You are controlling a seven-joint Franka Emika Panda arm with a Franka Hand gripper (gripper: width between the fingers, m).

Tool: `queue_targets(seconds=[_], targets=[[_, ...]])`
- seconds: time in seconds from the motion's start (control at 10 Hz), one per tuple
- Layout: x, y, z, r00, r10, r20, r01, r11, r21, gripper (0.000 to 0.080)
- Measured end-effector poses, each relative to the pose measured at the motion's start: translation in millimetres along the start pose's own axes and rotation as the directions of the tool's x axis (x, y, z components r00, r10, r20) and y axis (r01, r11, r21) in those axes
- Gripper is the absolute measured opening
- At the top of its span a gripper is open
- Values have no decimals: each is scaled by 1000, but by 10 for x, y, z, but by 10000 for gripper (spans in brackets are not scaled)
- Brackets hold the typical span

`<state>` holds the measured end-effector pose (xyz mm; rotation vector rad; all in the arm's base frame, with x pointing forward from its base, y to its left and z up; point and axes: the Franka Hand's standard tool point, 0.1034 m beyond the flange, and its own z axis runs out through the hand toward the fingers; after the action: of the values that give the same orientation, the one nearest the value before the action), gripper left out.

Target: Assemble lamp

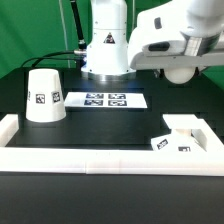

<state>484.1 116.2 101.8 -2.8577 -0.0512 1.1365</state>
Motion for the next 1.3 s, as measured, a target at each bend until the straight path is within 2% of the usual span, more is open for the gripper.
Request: queue_targets(seconds=[0.2,0.3,0.5,0.7,0.9,1.2,1.3], targets=[[118,3,-70,986,-11,-166,12,1000,4,576],[174,56,-38,973,-29,-229,30,1000,2,576],[145,68,-259,933,-50,-355,51,999,-5,576],[160,115,-487,871,-85,-484,84,996,-24,576],[178,68,-712,808,-79,-584,79,997,-26,576],[235,123,-684,677,-73,-732,66,997,-38,576],[280,154,-744,604,-89,-792,71,996,-57,576]])
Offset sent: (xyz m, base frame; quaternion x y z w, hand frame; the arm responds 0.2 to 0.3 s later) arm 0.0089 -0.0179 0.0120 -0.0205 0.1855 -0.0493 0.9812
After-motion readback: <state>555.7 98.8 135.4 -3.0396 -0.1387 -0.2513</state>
